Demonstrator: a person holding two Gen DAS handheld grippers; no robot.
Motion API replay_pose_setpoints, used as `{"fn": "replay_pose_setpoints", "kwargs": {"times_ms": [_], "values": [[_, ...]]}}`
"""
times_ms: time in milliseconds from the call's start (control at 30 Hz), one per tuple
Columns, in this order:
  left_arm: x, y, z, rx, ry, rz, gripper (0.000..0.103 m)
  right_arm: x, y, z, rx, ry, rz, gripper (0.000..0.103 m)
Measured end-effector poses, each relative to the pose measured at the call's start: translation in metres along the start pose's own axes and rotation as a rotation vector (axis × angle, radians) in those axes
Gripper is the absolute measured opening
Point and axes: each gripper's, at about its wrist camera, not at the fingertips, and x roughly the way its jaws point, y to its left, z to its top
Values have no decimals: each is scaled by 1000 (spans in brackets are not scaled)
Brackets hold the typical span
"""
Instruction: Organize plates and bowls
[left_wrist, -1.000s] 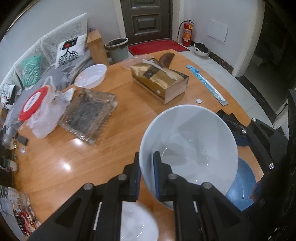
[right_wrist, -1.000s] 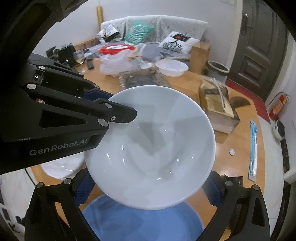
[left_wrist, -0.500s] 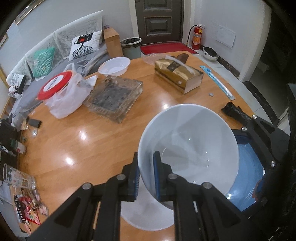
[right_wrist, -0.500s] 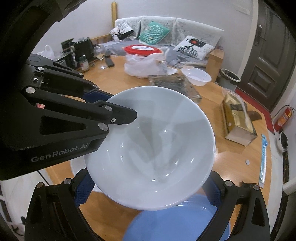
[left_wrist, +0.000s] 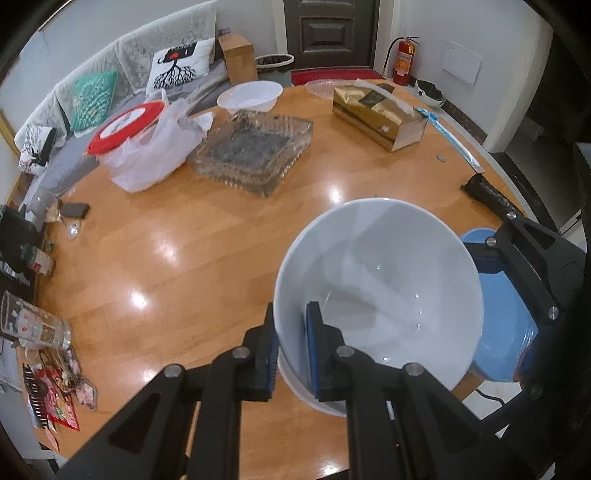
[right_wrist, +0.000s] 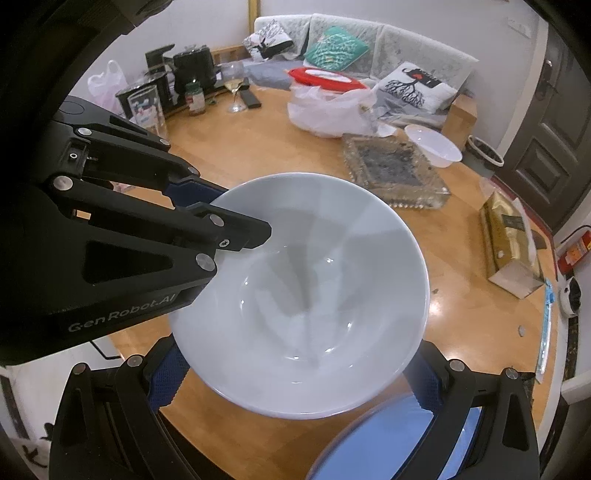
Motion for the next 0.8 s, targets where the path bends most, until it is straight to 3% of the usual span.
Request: {"fn": "replay_pose_setpoints", "kwargs": {"times_ms": [800], "values": [[27, 12, -20, -21, 63, -38, 12, 16, 17, -4, -45, 86, 8, 98]]}}
